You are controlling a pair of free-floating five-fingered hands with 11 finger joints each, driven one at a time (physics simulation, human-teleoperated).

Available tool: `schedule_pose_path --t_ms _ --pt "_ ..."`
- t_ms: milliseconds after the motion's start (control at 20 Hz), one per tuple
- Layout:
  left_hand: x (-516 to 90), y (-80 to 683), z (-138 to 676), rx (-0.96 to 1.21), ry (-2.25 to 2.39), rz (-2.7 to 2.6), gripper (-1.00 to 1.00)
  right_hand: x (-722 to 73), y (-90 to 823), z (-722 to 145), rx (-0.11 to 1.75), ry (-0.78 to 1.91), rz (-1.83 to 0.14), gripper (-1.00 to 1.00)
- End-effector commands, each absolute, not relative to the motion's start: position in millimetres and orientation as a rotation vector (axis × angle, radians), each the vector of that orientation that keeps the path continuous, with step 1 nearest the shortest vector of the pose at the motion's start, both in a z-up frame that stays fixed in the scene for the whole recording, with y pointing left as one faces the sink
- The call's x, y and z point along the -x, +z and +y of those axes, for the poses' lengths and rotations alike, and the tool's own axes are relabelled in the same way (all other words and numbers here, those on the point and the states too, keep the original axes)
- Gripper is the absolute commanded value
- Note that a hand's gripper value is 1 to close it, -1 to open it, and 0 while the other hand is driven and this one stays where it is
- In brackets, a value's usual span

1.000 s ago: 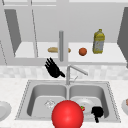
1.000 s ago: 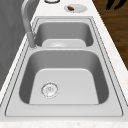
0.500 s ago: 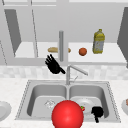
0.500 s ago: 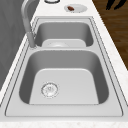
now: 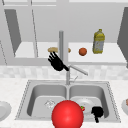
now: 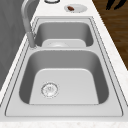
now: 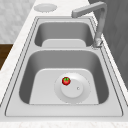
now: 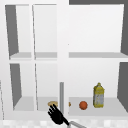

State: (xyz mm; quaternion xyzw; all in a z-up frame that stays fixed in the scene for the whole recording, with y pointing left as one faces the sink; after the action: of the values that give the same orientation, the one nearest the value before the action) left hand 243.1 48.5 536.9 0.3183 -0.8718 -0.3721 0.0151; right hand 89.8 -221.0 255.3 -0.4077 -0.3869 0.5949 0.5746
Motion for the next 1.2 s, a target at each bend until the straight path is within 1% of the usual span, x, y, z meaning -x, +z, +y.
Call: schedule_pose_path --t_ms 0,650,1150 --pt "-243 540 42 -1.062 -0.96 -2.726 -1.0 -90 255 -221 0.955 1.394 -0.906 0.0" --pt "-243 545 39 -1.038 -0.928 -2.705 -1.0 -90 255 -221 0.955 1.394 -0.906 0.0" --pt "-251 599 64 -1.025 -0.984 -2.708 -1.0 -90 255 -221 0.955 1.394 -0.906 0.0"
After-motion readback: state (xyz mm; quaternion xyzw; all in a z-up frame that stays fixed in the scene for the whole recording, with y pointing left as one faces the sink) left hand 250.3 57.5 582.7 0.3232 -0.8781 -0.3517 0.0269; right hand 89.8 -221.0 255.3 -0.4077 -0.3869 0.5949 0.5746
